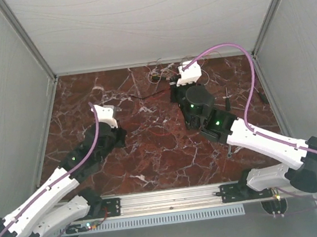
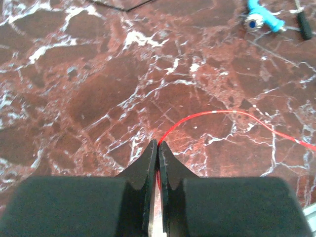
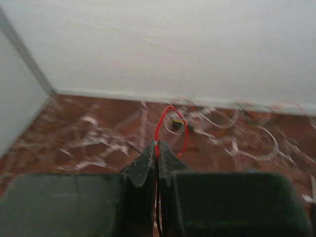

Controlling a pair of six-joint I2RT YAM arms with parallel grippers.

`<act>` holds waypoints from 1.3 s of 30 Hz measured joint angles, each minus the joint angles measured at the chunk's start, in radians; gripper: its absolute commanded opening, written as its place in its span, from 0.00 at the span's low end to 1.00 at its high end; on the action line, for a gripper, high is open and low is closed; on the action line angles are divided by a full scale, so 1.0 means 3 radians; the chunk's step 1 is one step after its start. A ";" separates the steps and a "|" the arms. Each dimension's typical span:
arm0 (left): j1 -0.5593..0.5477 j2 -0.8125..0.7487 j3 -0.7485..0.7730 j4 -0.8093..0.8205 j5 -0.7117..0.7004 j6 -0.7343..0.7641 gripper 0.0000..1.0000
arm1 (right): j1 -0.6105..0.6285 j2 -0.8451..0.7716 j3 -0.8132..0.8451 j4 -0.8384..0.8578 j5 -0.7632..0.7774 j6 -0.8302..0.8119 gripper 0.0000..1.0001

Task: Zip-tie the wires
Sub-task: Straighten the cable at the center of the board.

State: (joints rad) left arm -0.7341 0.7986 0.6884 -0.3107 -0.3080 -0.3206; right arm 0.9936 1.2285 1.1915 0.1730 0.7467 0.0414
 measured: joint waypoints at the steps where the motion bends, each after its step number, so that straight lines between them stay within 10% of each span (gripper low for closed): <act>1: 0.0047 -0.0001 0.0000 -0.0064 0.0005 -0.0042 0.00 | -0.0081 0.0000 -0.0098 -0.0061 0.0050 0.0062 0.00; 6: 0.0198 0.0122 -0.0001 -0.0193 0.0125 -0.0178 0.00 | -0.0398 -0.0010 -0.0568 -0.0320 0.0149 0.0566 0.07; 12: 0.0201 0.0467 -0.0001 -0.0252 0.0243 -0.0205 0.00 | -0.0708 -0.0025 -0.1189 -0.0679 -0.0052 0.1447 0.74; 16: 0.0201 0.0598 -0.0001 -0.0334 0.0237 -0.0206 0.00 | -0.0791 -0.0111 -0.1678 -0.0764 -0.0318 0.1944 0.95; 25: 0.0238 0.0668 0.0003 -0.0542 0.0024 -0.0228 0.00 | -0.0801 -0.0188 -0.1962 -0.1174 -0.1189 0.2346 0.97; 39: 0.0259 0.0628 0.0006 -0.0563 0.0244 -0.0094 0.00 | -0.0801 -0.0327 -0.1837 -0.1120 -0.2354 0.1516 0.90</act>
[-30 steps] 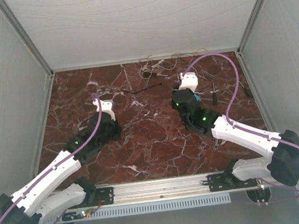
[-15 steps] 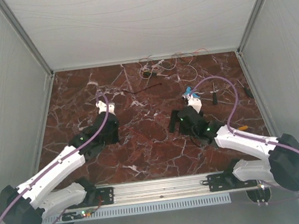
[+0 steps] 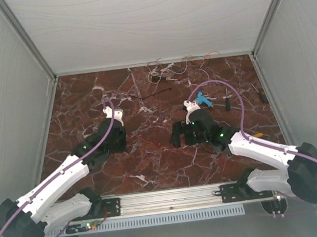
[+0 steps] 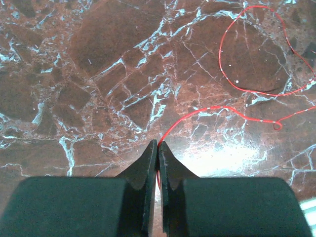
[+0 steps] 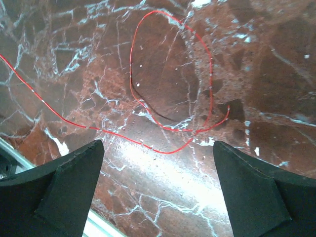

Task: Zip-tie the wires
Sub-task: Straighten the cable at the center of the board.

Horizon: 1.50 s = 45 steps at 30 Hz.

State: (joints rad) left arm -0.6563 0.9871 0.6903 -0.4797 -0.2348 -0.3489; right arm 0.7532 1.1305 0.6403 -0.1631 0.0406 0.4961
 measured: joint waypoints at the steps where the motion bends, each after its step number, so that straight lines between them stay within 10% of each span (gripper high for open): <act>1: 0.0000 -0.0014 0.0000 0.0000 0.0029 0.0010 0.00 | 0.0000 0.0051 0.0008 0.0022 -0.0072 -0.0009 0.89; 30: 0.0000 -0.0066 0.0000 0.0060 0.0267 0.0130 0.00 | -0.0057 0.1128 0.0206 0.0109 0.0599 0.0996 0.49; 45: 0.0000 -0.0066 0.0000 0.0071 0.0287 0.0140 0.00 | -0.0092 0.1280 0.0205 0.0209 0.0922 0.1062 0.11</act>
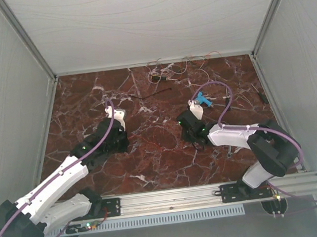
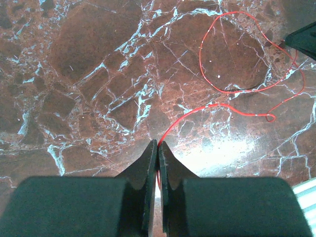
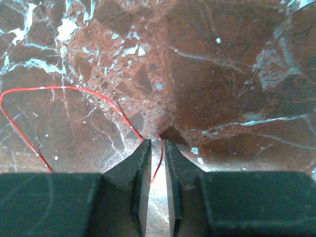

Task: Zip-tie the wires
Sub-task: Straighten the cable at the center of the board.

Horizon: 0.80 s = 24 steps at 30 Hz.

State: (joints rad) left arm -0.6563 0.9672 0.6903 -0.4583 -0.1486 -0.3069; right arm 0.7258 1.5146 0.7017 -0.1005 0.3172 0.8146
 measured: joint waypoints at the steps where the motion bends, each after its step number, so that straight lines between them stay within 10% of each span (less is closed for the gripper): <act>1: 0.0000 0.0001 0.0000 0.0000 0.0000 0.0000 0.00 | -0.0004 0.0000 0.0005 0.0000 0.0029 -0.0020 0.06; 7: 0.0000 0.0001 0.0000 0.0000 0.0000 0.0000 0.00 | -0.0064 0.0000 0.0069 -0.0001 0.0179 -0.0111 0.00; 16: 0.0000 0.0004 0.0000 0.0000 0.0000 0.0000 0.00 | -0.0127 0.0000 0.0078 -0.0013 0.0057 -0.0189 0.41; 24: 0.0000 0.0010 0.0000 0.0000 0.0010 0.0000 0.00 | -0.0132 -0.0090 -0.0009 -0.0060 -0.0201 0.0100 0.46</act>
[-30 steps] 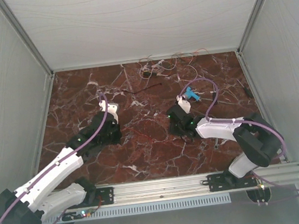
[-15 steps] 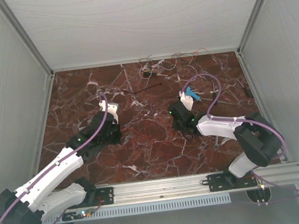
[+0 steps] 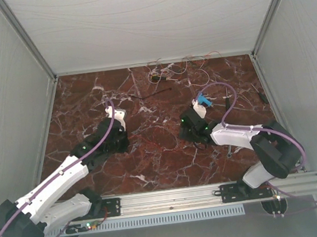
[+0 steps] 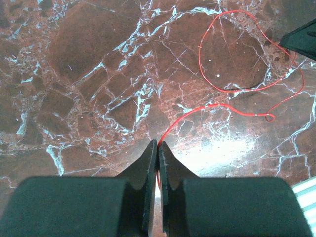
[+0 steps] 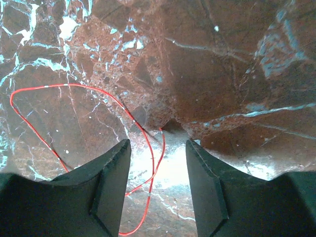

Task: Zip-tie the wires
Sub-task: Straighten the cable at the center of the board.

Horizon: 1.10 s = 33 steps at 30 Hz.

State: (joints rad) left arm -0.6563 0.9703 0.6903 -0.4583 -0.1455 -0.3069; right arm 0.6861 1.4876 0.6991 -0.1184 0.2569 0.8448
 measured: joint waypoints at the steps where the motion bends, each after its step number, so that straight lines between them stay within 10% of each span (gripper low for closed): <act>1: 0.0000 0.0001 0.0000 0.0000 0.0003 0.0001 0.00 | 0.0000 -0.0005 -0.0022 0.0006 -0.0025 0.0058 0.46; 14: -0.0025 0.0000 0.0000 0.0001 0.0015 0.0001 0.00 | -0.0001 0.0103 -0.0076 0.0228 -0.0154 0.0412 0.32; 25: -0.0041 0.0000 0.0000 0.0001 0.0014 0.0000 0.00 | -0.0033 0.0149 -0.0100 0.0273 -0.0014 0.0465 0.00; 33: -0.0041 0.0000 0.0000 0.0001 0.0013 0.0000 0.00 | -0.0142 0.0153 -0.0100 0.0258 0.0043 0.0431 0.00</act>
State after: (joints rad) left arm -0.6685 0.9703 0.6903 -0.4580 -0.1417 -0.3069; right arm 0.6434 1.5333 0.6689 -0.0410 0.2699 0.9741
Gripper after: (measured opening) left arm 0.004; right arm 0.003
